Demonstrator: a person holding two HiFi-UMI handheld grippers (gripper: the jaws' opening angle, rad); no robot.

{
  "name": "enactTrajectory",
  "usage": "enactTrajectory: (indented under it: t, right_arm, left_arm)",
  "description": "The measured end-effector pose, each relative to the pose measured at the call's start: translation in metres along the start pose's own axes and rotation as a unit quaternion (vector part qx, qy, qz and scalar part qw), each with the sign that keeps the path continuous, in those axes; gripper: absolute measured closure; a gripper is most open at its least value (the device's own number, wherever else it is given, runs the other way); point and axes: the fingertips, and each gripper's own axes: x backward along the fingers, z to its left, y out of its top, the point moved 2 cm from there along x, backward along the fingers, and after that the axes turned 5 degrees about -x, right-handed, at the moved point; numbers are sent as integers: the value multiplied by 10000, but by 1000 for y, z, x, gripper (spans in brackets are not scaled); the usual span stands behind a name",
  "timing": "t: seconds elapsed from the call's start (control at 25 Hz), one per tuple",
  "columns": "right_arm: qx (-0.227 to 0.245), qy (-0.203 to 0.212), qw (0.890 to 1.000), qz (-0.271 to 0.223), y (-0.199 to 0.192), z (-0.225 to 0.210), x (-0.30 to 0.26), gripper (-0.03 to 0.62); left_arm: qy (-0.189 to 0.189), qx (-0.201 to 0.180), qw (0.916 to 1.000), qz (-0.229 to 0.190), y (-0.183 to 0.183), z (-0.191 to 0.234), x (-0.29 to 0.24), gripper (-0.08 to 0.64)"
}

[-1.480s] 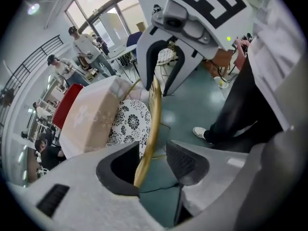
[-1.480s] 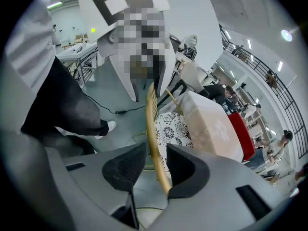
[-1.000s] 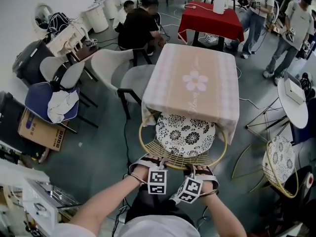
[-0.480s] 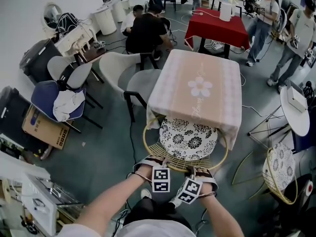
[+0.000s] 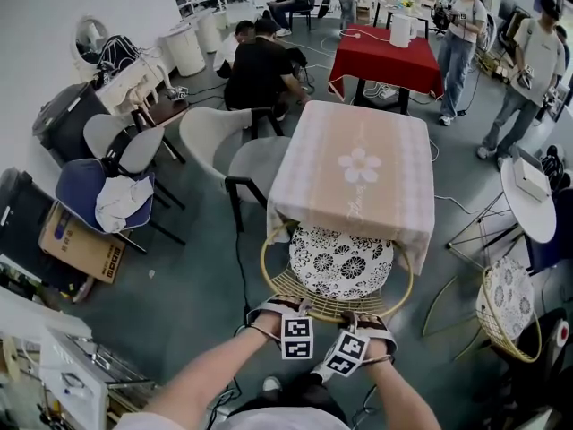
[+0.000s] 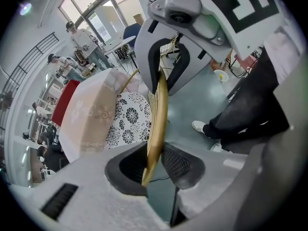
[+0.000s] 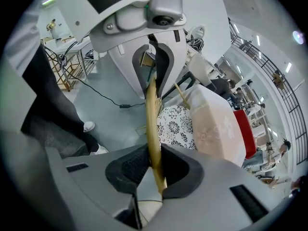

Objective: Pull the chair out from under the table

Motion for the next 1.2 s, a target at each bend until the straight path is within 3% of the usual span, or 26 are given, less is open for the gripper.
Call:
enactTrajectory:
  t: [0.92, 1.2]
  right_arm:
    - [-356, 12, 9993, 107, 6, 66, 26, 535]
    - [-340, 58, 9992, 219, 1, 74, 29, 534]
  left_arm:
    - [-175, -213, 9993, -263, -6, -62, 24, 468]
    - [-171, -65, 9991, -395, 2, -75, 27, 468]
